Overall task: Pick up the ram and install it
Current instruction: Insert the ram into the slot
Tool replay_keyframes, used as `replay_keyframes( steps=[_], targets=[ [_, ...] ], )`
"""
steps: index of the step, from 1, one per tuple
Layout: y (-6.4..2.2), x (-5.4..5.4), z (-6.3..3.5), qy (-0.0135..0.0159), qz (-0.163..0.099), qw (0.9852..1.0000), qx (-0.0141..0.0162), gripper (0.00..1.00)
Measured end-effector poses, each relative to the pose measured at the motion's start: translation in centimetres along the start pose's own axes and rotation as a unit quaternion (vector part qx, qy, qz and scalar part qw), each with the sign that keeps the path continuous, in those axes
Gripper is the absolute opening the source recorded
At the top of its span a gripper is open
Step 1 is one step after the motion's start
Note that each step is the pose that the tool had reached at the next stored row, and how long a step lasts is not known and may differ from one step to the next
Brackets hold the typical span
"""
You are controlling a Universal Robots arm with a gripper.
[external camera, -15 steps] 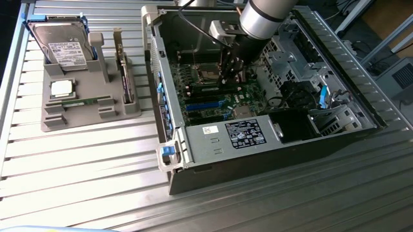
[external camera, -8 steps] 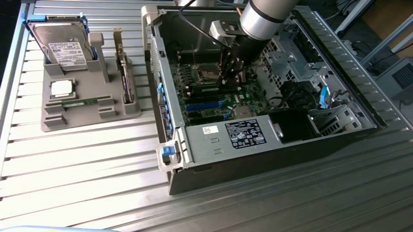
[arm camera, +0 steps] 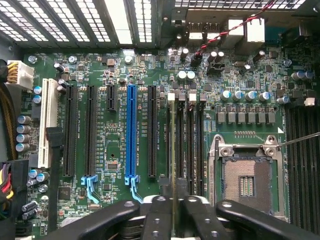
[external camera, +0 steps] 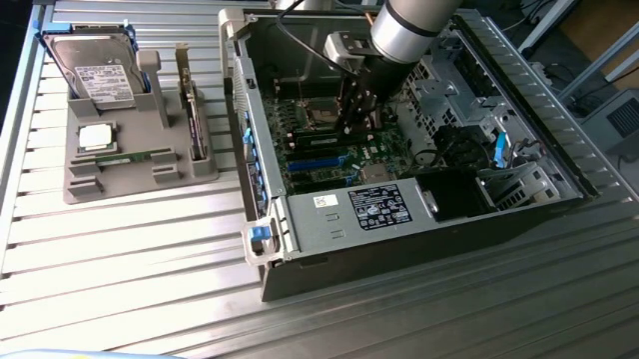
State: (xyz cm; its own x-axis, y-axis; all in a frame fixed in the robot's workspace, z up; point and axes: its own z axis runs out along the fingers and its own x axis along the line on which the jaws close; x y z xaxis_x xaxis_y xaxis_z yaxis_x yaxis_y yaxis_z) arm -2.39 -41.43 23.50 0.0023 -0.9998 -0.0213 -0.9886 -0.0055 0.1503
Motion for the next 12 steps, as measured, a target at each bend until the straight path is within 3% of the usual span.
replay_keyframes(
  steps=[1, 6, 8, 9, 11, 12],
  targets=[
    [0.00, 0.0, 0.00, 0.0000, 0.001, 1.0000, 0.0000, 0.27],
    [0.24, 0.0, -1.60, 0.0004, 0.001, 1.0000, 0.0000, 0.27],
    [0.31, -0.2, -2.10, 0.0026, 0.001, 1.0000, 0.0000, 0.27],
    [0.35, -0.4, -2.32, 0.0052, 0.002, 1.0000, 0.0000, 0.25],
    [0.36, -0.5, -2.38, 0.0081, 0.002, 1.0000, 0.0000, 0.12],
    [0.31, -0.5, -2.38, 0.0100, 0.002, 0.9999, -0.0001, 0.11]
  ],
)
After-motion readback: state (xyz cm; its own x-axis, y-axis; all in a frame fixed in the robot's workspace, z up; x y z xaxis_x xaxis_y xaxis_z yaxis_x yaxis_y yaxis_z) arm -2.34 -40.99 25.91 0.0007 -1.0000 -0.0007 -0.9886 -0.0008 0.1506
